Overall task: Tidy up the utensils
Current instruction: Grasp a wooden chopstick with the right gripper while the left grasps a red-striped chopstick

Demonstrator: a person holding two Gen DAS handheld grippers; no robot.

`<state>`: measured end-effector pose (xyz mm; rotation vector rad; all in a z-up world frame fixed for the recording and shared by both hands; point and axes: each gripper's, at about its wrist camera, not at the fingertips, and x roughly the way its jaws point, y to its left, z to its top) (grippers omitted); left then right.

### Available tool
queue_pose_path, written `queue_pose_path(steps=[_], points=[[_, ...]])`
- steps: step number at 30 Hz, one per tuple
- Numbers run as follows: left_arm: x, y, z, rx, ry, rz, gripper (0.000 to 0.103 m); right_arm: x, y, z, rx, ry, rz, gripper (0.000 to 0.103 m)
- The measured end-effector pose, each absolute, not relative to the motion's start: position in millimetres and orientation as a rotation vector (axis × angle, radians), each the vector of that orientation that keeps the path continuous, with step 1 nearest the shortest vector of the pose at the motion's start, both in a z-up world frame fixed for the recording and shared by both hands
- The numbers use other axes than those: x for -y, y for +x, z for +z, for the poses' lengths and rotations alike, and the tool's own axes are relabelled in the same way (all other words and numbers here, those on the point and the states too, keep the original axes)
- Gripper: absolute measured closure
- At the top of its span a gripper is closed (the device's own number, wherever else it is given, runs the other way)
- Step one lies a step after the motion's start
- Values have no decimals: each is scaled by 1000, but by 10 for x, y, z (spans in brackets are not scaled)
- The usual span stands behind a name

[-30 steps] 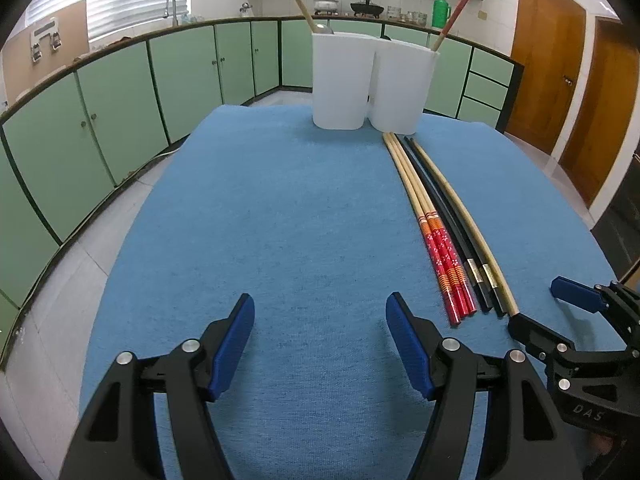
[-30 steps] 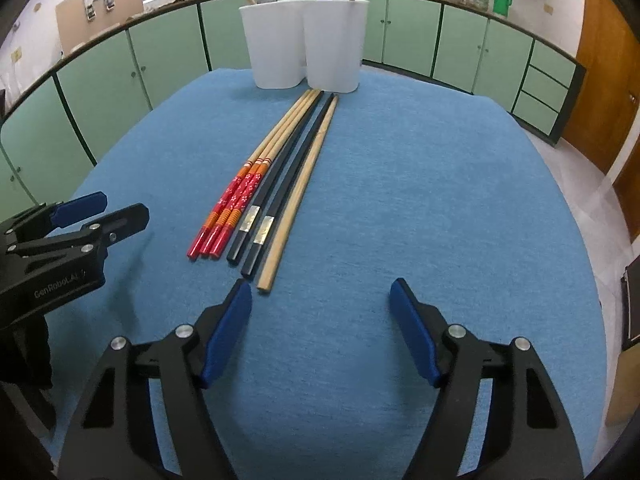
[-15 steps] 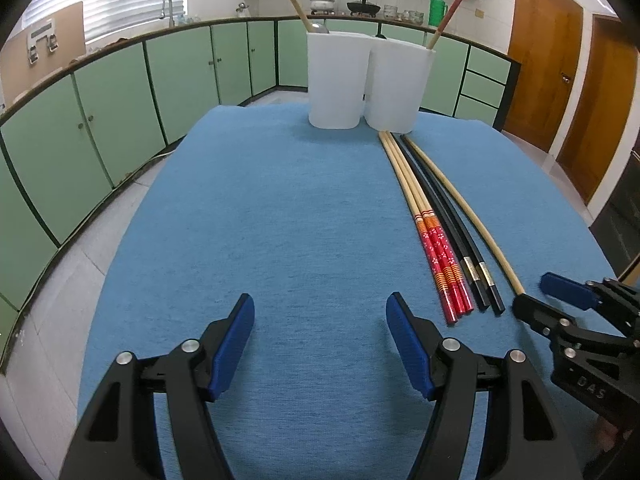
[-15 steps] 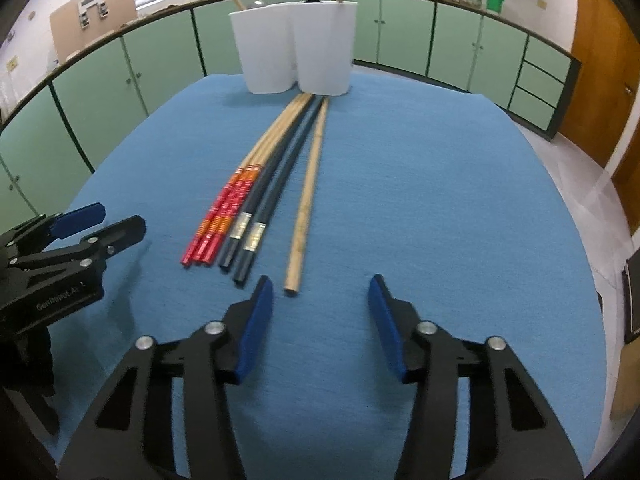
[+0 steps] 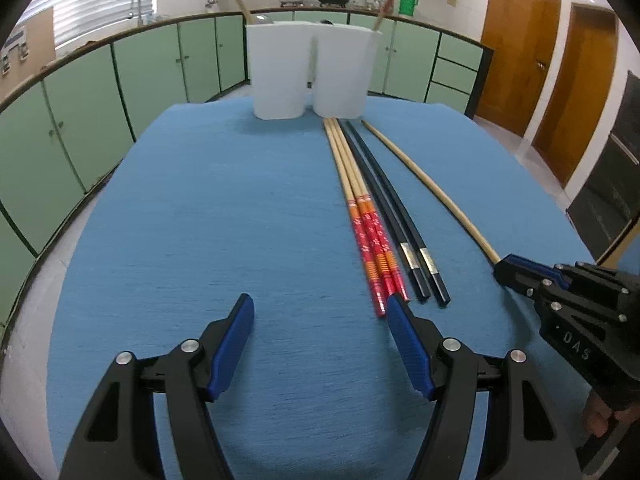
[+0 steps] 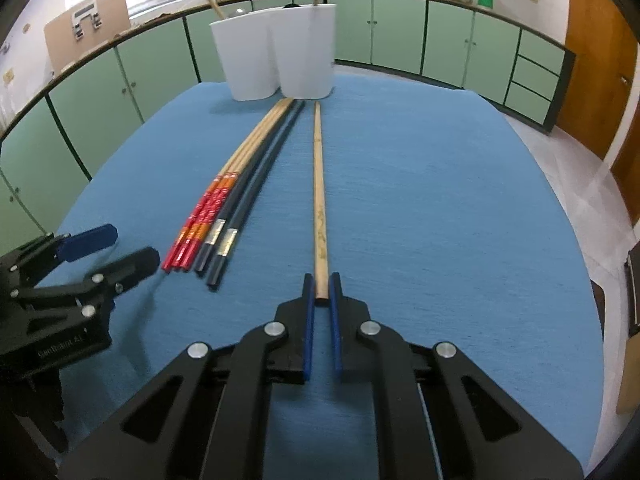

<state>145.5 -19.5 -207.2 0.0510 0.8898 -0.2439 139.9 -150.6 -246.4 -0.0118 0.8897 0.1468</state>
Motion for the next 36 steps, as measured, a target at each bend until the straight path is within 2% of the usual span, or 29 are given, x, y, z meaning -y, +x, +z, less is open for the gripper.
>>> queue_pose_path(steps=[18,20,25,33,35,36], points=[[7,1492,-2081,-903,45,-116,35,1610,1390,-2487,-885,35,172,96],[24,1488,-2076,-899,52,-127,35,1613,1384,-2482,-884,33,178,94],[75,1487,-2098,-905,61,-149,35,1607,1332,-2471,-882,22,212,75],[74,1530,-2098,-909,47,-157,35,1612,1323,-2472,-884,28,219,75],[74,1538,-2097,-907,45,-156,39,1618,1338,-2471,-885,31,220,75],[73,1541,-2094,-905,44,-158,46,1616,1349,-2469,-885,31,220,76]])
